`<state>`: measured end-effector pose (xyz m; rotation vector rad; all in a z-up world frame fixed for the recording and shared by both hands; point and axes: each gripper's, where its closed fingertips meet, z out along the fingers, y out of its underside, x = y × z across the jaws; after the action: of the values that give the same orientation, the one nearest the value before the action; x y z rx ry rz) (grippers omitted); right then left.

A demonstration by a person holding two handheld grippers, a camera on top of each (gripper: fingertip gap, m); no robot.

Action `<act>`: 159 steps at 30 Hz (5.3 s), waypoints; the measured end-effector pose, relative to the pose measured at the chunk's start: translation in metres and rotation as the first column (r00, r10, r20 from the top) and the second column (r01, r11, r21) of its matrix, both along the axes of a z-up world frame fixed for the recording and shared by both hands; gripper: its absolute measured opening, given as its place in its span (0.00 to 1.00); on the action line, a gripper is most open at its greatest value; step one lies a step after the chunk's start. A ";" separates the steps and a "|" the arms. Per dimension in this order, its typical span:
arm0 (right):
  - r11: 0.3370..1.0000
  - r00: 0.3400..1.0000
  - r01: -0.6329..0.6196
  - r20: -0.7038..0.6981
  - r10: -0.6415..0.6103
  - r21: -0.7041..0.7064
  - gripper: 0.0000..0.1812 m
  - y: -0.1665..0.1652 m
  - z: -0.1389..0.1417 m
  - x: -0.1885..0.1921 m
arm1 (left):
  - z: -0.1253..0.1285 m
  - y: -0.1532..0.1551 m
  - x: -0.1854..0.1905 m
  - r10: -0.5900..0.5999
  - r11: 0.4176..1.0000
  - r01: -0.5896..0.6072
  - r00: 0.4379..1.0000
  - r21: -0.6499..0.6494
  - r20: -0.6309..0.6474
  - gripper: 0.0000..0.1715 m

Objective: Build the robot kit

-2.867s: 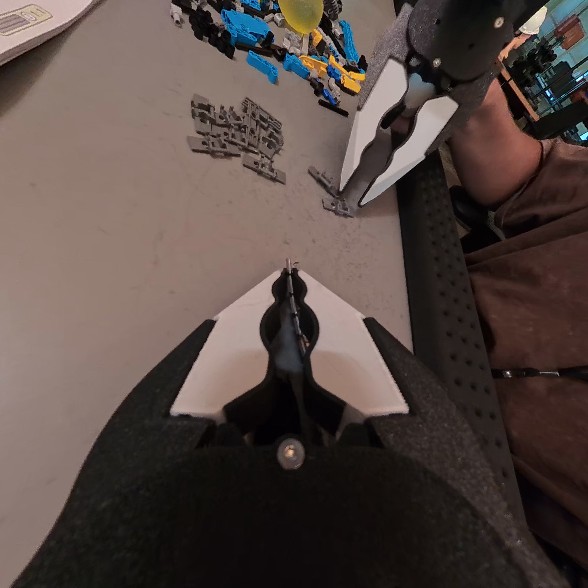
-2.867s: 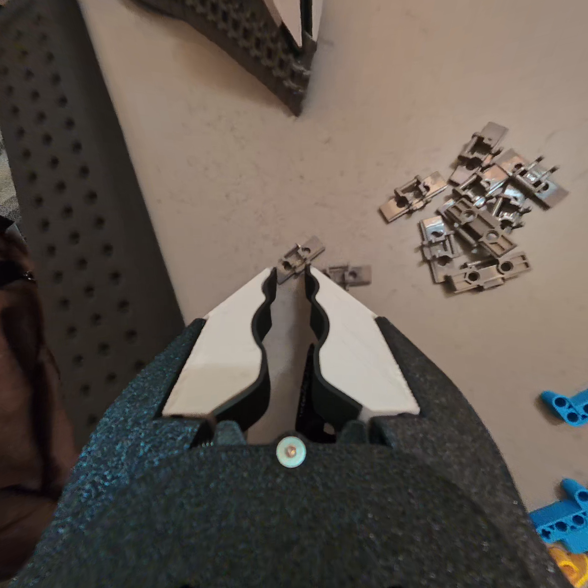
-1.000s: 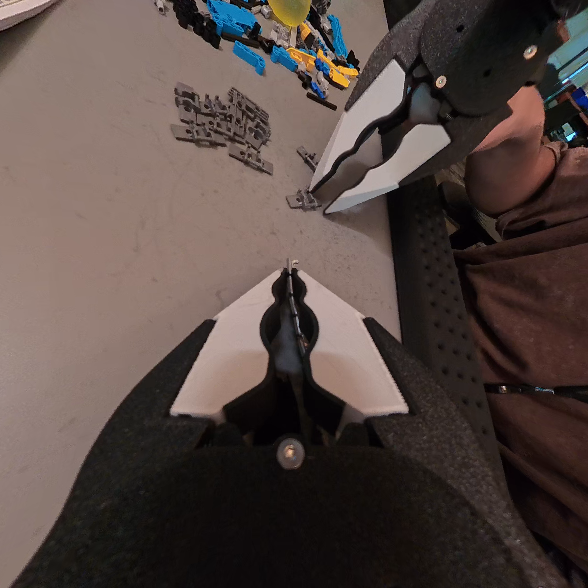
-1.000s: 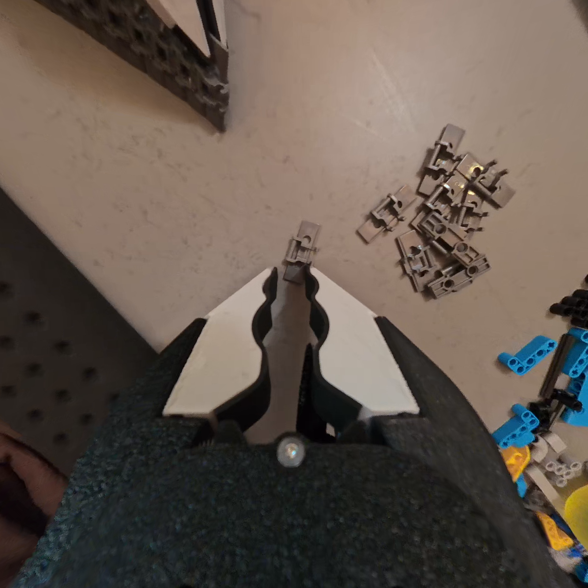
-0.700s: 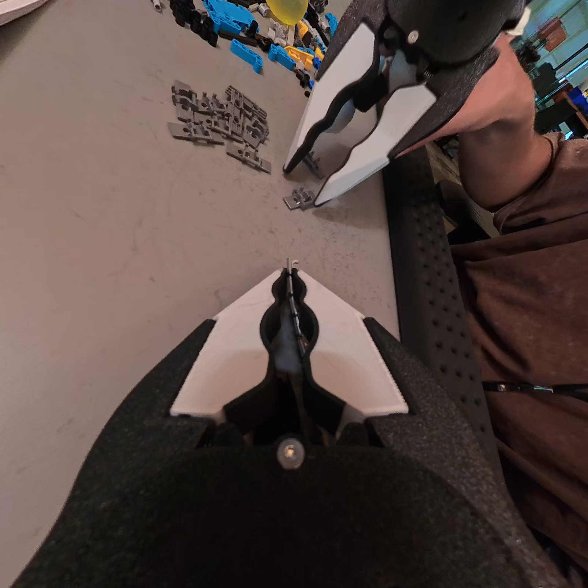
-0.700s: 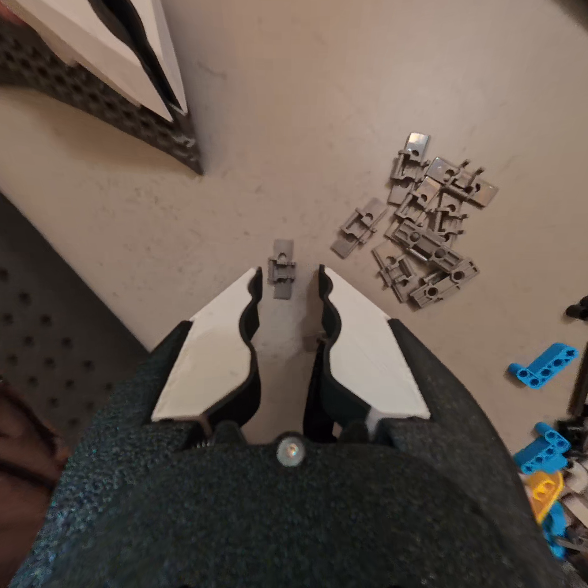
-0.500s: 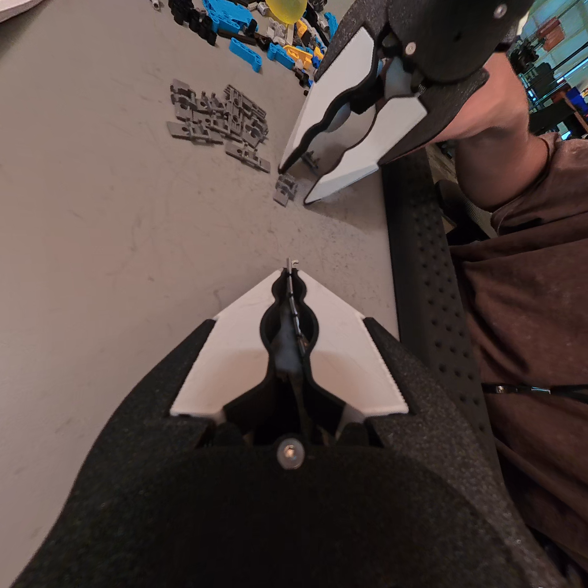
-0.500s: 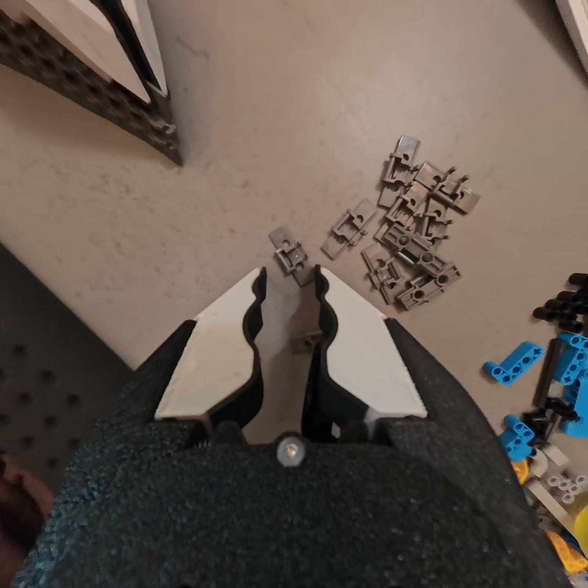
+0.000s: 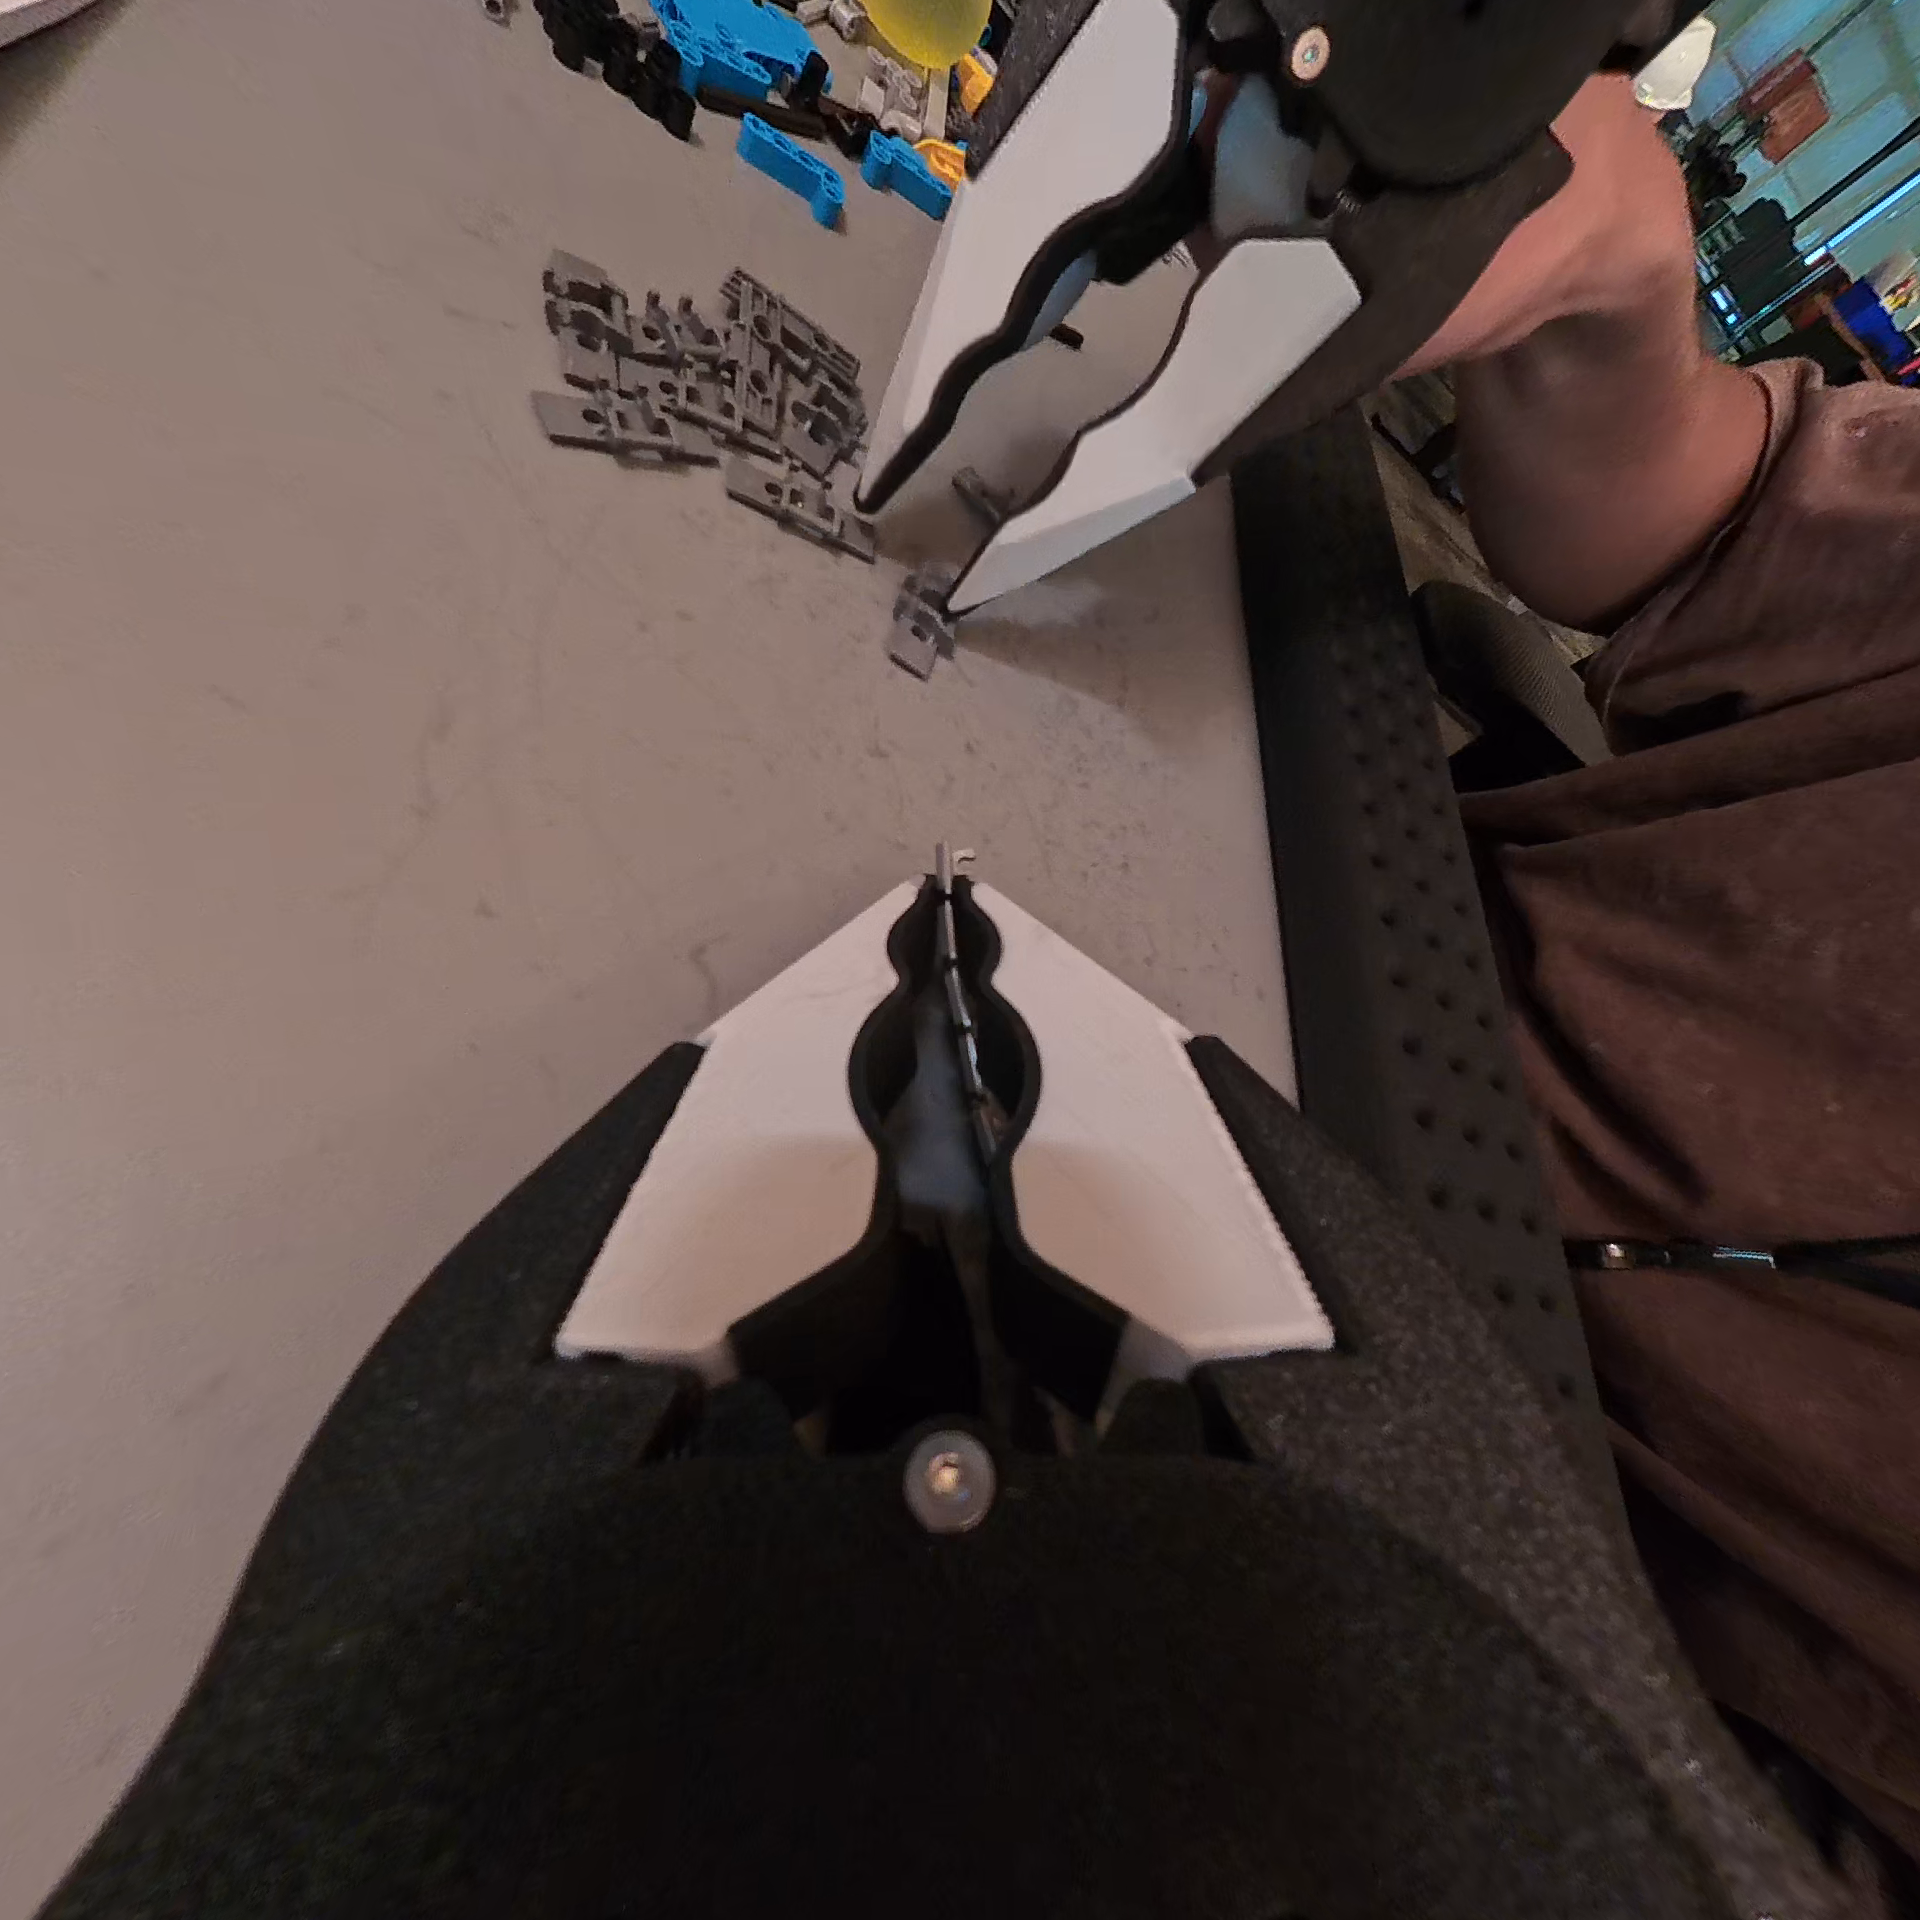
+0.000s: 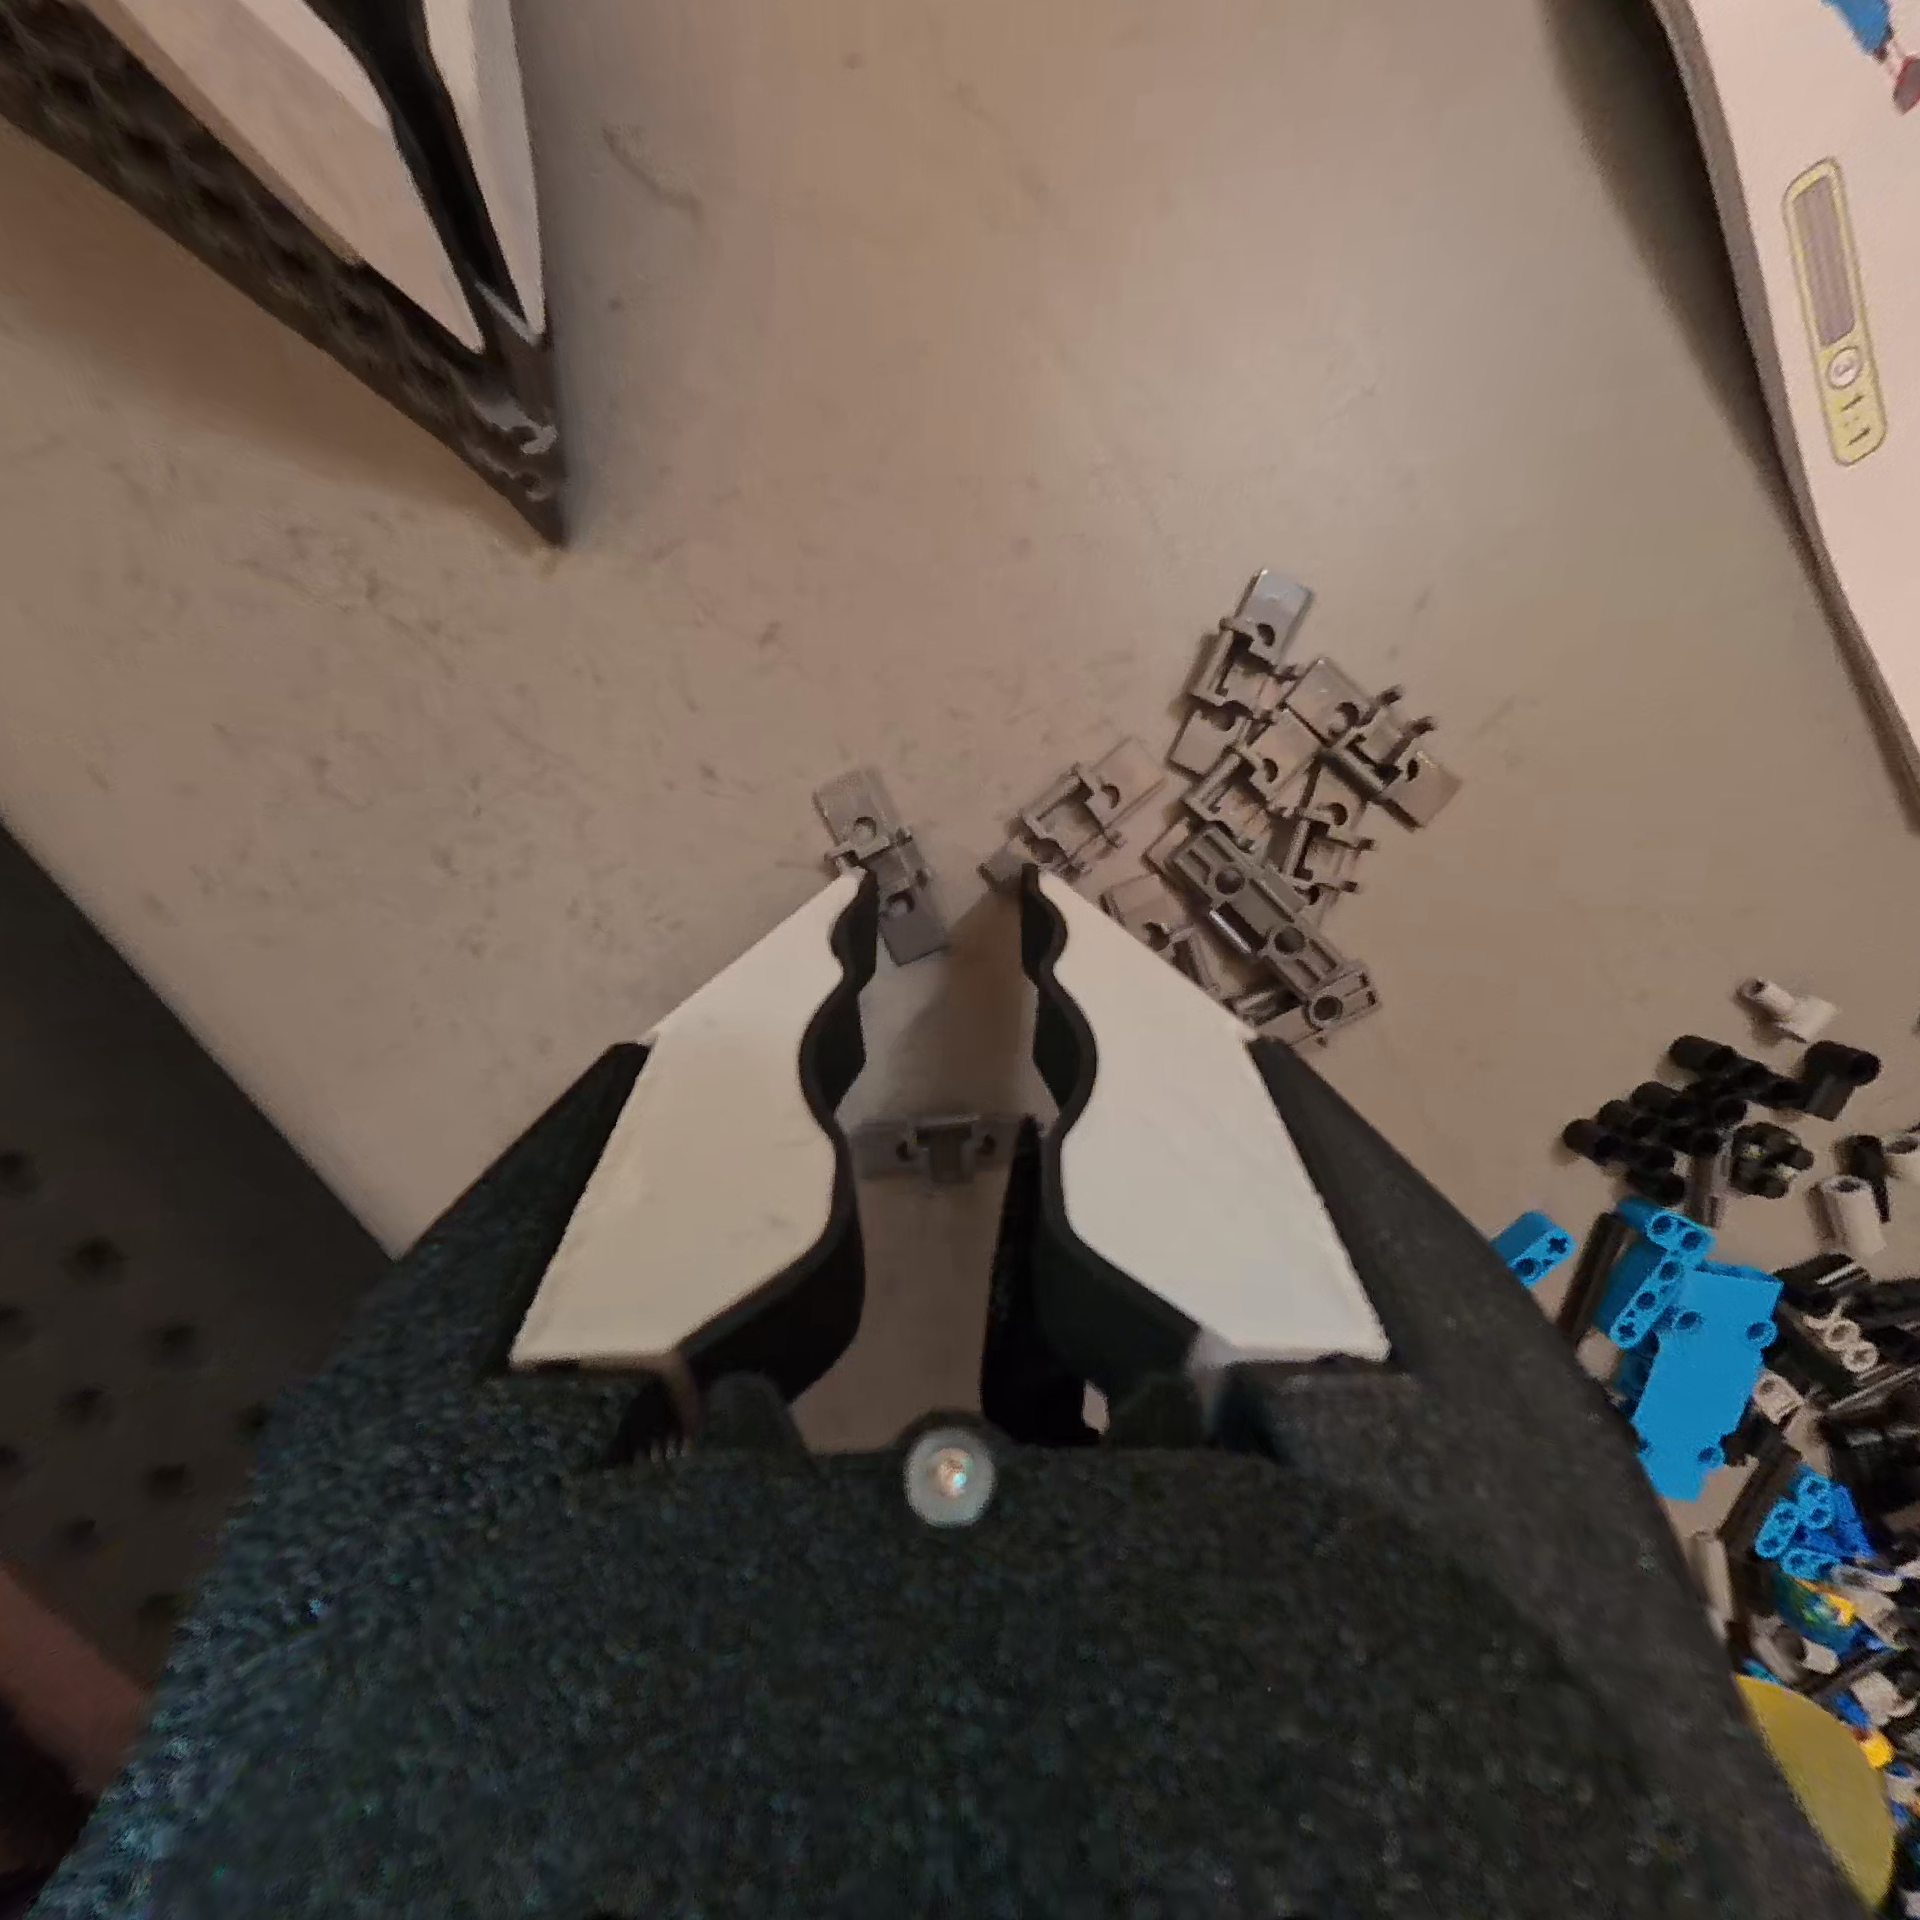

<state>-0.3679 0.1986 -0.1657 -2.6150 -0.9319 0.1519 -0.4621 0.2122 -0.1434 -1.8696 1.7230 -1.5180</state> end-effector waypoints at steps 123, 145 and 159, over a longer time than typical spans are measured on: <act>0.966 0.764 -0.232 -0.592 0.256 0.118 0.05 -0.007 0.017 -0.094 | -0.002 -0.014 -0.009 -0.117 0.991 0.116 0.993 0.073 0.004 0.01; 0.721 0.716 -0.668 -0.104 0.690 0.183 0.07 0.000 0.001 -0.086 | -0.009 -0.007 -0.010 -0.074 0.996 0.070 0.994 -0.058 -0.079 0.02; 0.712 0.779 -0.614 0.119 0.615 0.341 0.07 0.005 0.006 -0.100 | -0.014 -0.002 -0.008 -0.033 0.997 0.024 0.993 -0.077 -0.116 0.02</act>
<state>-0.4677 0.2038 -0.1600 -1.8760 -1.6353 0.1329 -0.4704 0.2105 -0.1570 -2.0179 1.7718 -1.5327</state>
